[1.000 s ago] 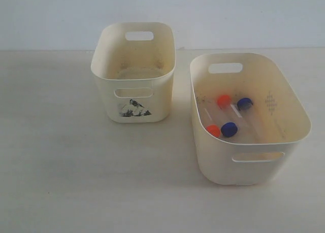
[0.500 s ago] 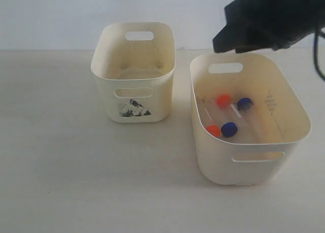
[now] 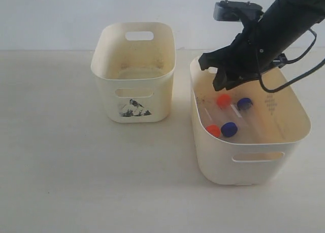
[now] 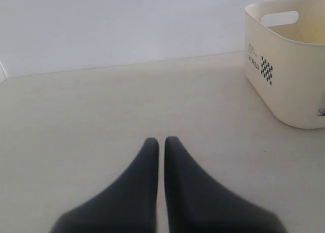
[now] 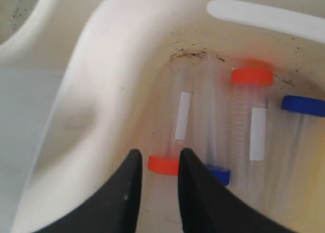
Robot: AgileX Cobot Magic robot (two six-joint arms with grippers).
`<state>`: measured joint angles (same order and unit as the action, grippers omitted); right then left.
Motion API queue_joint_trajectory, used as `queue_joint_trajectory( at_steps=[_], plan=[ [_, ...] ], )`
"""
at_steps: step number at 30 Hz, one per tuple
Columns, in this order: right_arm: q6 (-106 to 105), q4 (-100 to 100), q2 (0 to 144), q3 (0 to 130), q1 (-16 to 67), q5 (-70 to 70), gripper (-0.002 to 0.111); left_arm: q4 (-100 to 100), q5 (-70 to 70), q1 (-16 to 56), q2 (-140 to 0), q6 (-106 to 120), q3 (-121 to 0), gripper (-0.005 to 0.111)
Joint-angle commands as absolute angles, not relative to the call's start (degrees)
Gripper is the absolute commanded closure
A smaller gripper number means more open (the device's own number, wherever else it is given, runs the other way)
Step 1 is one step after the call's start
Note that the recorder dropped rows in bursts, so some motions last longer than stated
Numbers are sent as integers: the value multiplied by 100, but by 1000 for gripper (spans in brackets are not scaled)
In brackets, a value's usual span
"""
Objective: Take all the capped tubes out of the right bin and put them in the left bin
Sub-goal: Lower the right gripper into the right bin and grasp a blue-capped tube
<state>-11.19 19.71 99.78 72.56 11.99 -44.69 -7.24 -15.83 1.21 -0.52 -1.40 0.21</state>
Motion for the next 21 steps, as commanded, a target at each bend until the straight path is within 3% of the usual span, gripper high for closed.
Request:
queue_joint_trajectory(
  at_steps=[1, 9, 15, 21],
  plan=[
    [-1096, 1742, 10199, 7303, 1199, -4399, 84, -686, -1500, 114, -41, -206, 0, 102],
    [-890, 1611, 10572, 7303, 1199, -4376, 82, -686, -1500, 114, -41, -206, 0, 102],
    [-776, 1618, 10807, 7303, 1199, -4176, 58, -686, -1500, 114, -41, -206, 0, 102],
    [-762, 1590, 10963, 7303, 1199, -4035, 61, -686, -1500, 114, -41, -206, 0, 102]
  ],
)
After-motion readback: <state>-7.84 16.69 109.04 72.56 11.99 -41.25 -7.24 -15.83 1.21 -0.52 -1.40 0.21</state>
